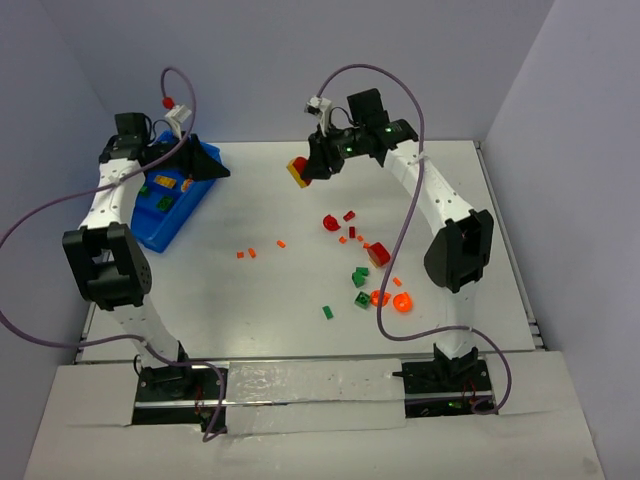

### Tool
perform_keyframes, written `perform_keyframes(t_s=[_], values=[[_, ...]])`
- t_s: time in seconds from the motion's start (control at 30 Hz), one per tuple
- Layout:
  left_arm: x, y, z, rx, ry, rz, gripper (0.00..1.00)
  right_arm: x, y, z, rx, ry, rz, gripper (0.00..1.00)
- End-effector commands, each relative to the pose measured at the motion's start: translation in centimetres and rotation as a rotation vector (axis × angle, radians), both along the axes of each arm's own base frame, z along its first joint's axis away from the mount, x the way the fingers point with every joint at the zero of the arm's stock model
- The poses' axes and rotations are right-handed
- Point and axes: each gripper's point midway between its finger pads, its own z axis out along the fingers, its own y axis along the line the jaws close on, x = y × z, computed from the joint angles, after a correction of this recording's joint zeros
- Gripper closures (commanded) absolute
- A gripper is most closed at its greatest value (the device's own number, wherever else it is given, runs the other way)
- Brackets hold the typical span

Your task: Sort the legos into containers by color

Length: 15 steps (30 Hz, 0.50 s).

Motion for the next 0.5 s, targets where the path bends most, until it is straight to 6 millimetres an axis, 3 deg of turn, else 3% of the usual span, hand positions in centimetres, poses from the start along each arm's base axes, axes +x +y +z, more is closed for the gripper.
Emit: perform_keyframes(t_s=[0.0,0.2,0.47], values=[[-3.3,-3.7,5.8,-0.105,-0.090,-0.159,0.16,-2.8,3.1,4.5,0.183,0.023,0.119,1.00],[-5.4,-7.4,8.3,-0.180,-0.109,-0.306,0.17,-3.9,4.1,6.3,0.255,0.047,0.170,1.00],[-6.4,-9.4,9.6,-0.239,-0.098,-0.409,0.17,-4.8,5.0,7.0,0.288,0.066,0.214,1.00]])
